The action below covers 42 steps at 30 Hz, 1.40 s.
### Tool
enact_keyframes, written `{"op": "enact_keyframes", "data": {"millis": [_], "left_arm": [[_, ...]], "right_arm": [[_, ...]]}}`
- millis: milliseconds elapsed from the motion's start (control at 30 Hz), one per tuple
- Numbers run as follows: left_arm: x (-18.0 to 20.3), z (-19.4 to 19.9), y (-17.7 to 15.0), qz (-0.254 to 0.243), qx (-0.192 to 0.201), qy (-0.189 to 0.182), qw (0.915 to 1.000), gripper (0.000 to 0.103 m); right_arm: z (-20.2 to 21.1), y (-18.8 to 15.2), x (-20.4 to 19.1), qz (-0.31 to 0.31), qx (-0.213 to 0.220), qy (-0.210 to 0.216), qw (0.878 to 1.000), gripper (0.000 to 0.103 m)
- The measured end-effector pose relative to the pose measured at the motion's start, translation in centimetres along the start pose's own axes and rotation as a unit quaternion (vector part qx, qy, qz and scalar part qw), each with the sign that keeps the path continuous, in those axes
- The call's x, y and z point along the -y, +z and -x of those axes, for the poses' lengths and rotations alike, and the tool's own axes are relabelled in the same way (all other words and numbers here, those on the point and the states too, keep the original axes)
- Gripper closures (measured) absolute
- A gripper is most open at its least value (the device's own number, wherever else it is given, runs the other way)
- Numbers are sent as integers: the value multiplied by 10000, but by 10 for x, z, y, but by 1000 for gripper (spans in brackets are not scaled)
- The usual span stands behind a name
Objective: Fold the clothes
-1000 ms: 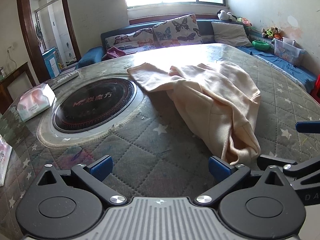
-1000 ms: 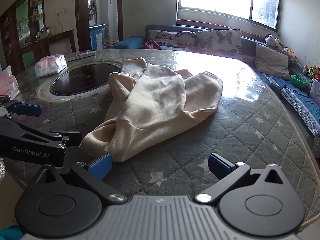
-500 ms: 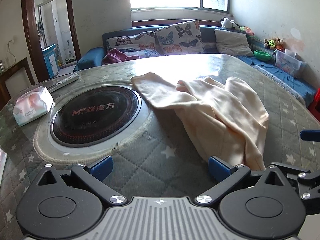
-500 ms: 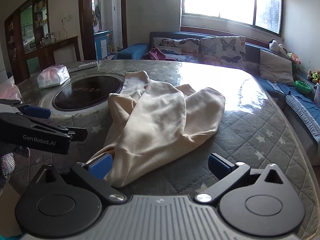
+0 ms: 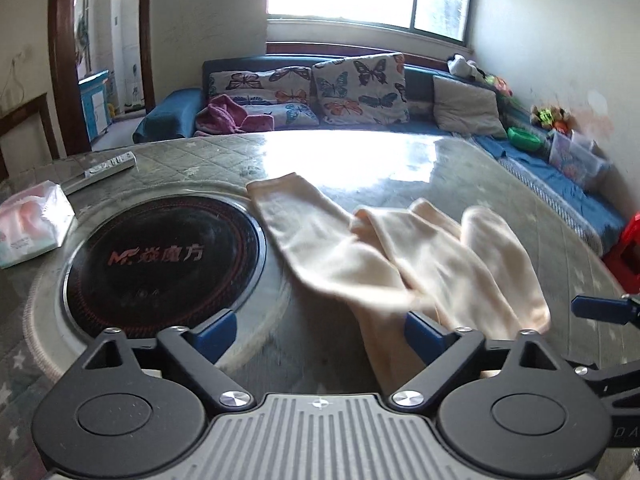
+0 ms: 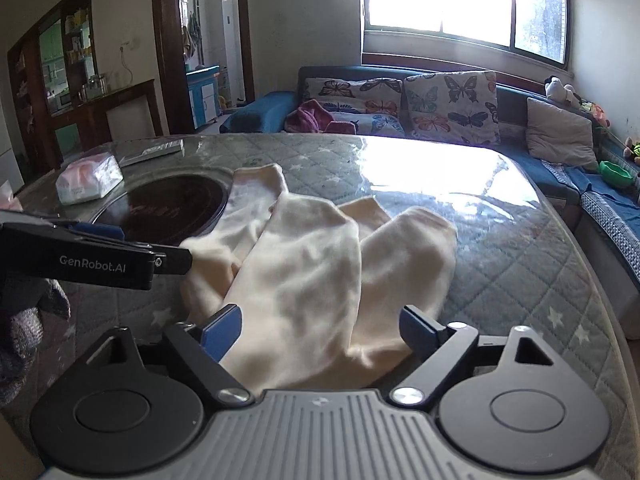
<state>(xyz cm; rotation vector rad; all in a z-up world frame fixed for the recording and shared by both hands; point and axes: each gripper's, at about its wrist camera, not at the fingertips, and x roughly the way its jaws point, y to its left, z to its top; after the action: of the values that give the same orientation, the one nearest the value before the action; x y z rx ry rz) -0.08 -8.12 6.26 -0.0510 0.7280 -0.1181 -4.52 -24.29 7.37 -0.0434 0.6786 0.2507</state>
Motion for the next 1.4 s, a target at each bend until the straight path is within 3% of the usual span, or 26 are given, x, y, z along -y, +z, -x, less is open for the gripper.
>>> {"op": "enact_keyframes", "data": {"millis": [133,200,267,633,700,767,867,1133,1400], "left_arm": [[-10,-22,10,318,-236,-111,9992,29],[-15,-31,12,467,-363,-158,9981,40],[-21,-37,11,607,-473,-249,9967,45],[-41,-51,14,960,-635,-516,9920,43],[-44,-54,15,955,-638,-503,9921,43],[-44,-55,17,919,-633,-488,9926,43],[-43,-59,19,870,-625,-469,9931,43],[-40,-71,19,819,-650,-482,9933,44],[-45,-61,18,987,-652,-623,9910,44]], "right_arm": [[-25,26,11,-42,-14,78,10000,32],[-40,40,16,-101,-31,190,9998,36],[-55,52,17,-92,-75,319,9994,40],[-131,86,-11,259,-491,782,9954,56],[-140,85,-13,383,-537,639,9958,64],[-145,82,-14,475,-567,519,9959,80],[-137,77,-10,538,-453,412,9967,92],[-72,63,25,420,193,-101,9989,95],[22,16,96,48,506,-1322,9899,95]]}}
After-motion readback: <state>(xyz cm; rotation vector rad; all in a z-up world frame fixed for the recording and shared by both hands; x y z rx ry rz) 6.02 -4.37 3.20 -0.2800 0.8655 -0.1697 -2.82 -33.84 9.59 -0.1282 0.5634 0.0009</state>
